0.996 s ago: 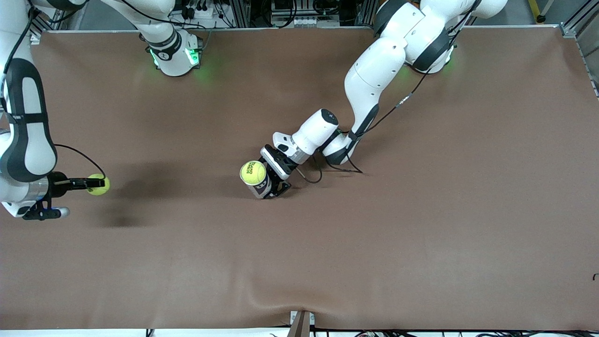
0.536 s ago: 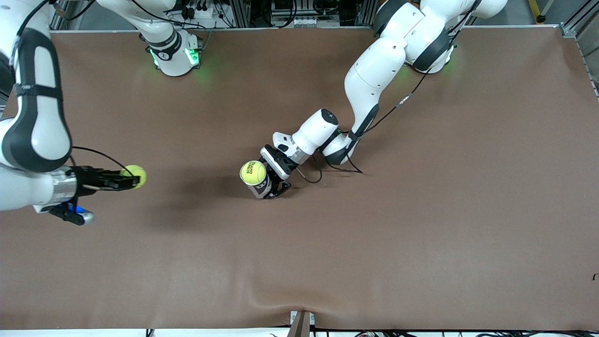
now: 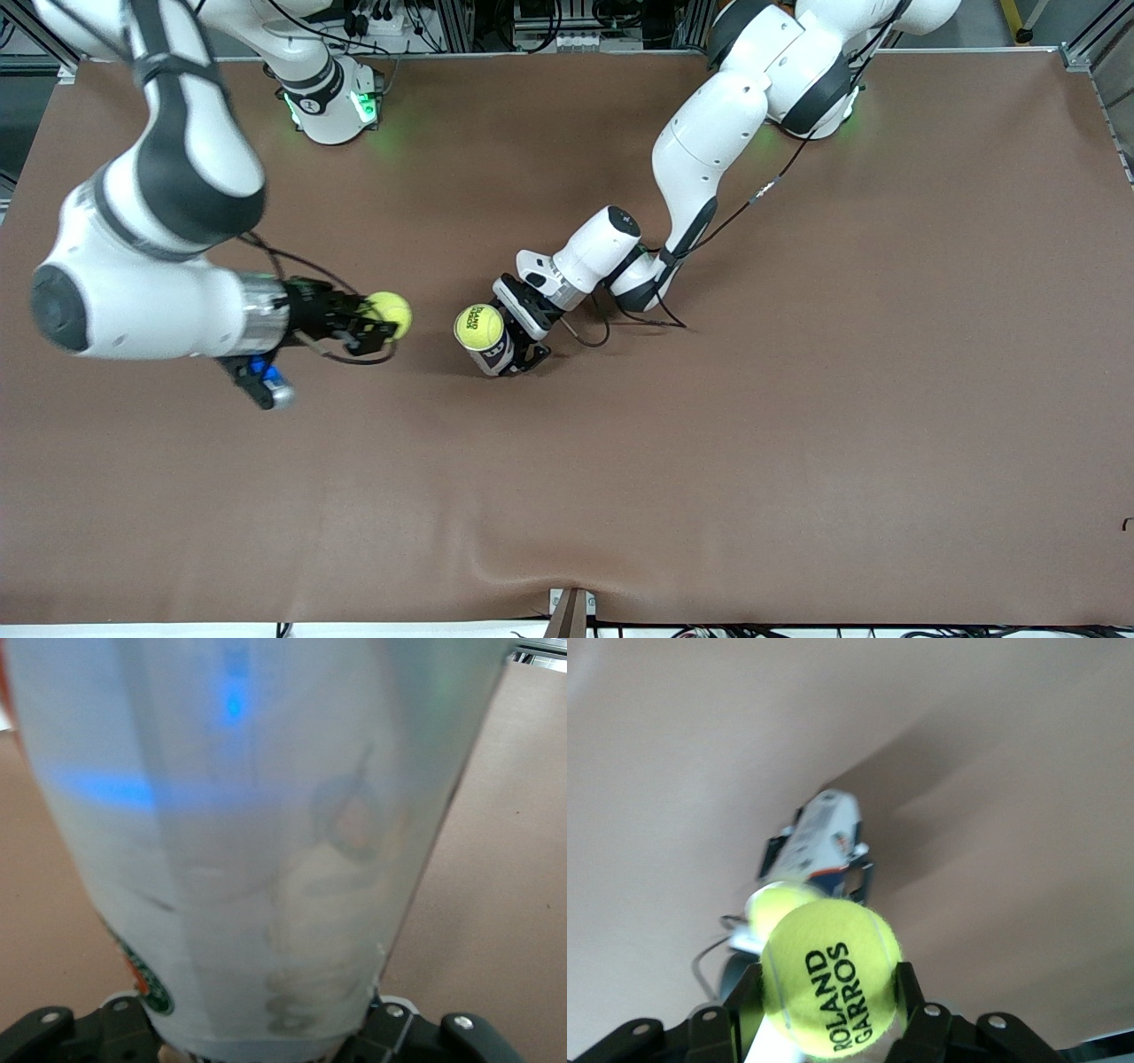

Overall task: Insert tennis ball vertically with right arm
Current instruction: 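Carry the second ball over the tube opening with the right gripper, then release the second ball into the tube and withdraw the right gripper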

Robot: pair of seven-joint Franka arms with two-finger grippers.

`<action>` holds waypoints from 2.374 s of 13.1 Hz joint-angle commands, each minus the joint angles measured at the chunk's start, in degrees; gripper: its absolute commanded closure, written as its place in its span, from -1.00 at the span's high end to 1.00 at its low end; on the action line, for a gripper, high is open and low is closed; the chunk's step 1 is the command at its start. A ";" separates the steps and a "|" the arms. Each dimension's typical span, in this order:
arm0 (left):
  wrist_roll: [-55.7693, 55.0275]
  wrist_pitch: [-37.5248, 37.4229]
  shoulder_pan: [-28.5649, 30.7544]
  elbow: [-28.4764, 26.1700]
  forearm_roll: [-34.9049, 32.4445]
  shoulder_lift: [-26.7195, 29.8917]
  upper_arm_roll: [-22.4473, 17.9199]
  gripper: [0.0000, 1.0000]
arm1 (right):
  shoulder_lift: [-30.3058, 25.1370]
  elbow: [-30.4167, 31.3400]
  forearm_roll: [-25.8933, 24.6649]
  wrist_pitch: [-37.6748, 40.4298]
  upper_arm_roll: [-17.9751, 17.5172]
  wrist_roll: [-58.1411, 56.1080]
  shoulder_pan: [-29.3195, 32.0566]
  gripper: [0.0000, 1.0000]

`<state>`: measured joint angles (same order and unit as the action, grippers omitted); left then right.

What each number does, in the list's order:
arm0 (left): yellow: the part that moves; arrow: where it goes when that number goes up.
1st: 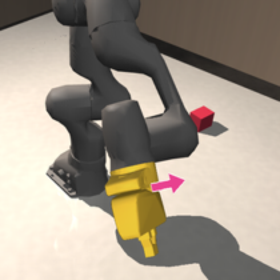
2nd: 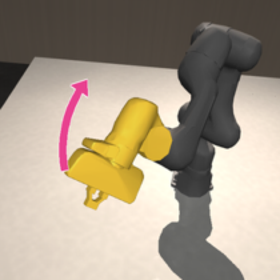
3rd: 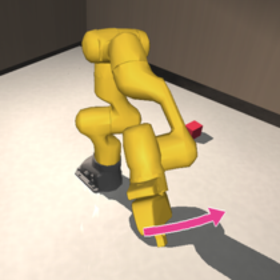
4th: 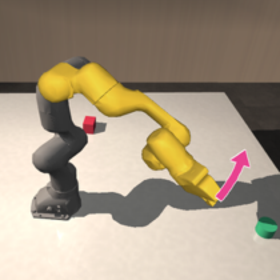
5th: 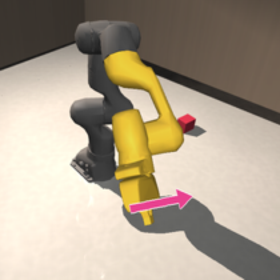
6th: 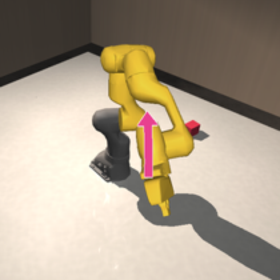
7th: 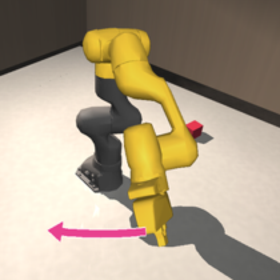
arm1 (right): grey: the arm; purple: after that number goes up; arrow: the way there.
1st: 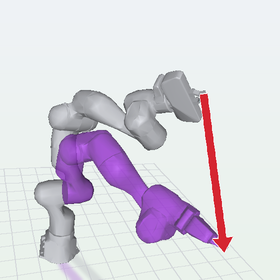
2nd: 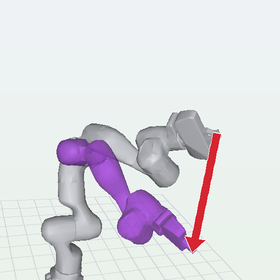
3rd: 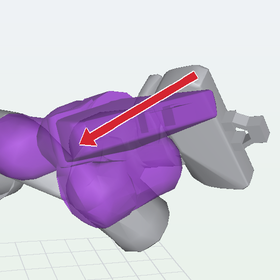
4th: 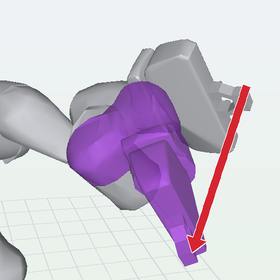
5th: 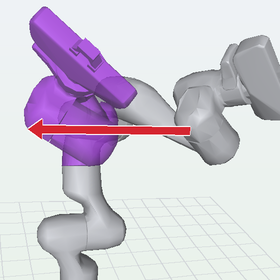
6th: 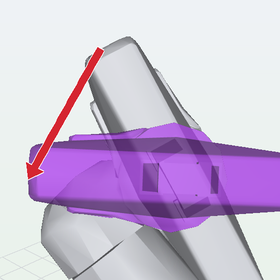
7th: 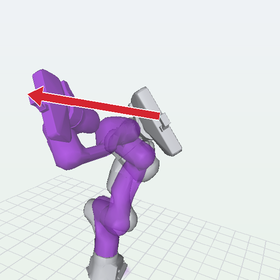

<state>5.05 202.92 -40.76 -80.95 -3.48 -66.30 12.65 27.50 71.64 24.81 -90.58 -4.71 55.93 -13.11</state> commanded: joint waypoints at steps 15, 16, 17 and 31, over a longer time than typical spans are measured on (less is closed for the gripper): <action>0.75 0.73 -0.29 0.35 0.40 0.12 -0.26 0.54 | 5.37 3.15 -10.03 -9.71 0.58 10.69 -11.32 -0.80; 0.75 0.73 -0.20 0.35 0.40 0.12 -0.26 0.54 | 5.64 3.15 -10.57 -9.80 0.58 10.69 -11.24 -0.77; 0.75 0.73 -0.11 0.35 0.40 0.12 -0.26 0.54 | 6.16 3.15 -10.57 -10.84 0.58 10.69 -11.32 -0.76; 0.75 0.73 0.59 0.53 0.40 0.29 -0.26 0.54 | 2.75 -4.23 -10.22 0.65 0.66 2.38 -3.52 1.00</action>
<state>5.10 203.03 -40.17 -80.79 -3.48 -66.30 12.54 32.01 69.68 15.18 -94.07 -3.56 63.40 -20.55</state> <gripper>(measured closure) 0.229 0.000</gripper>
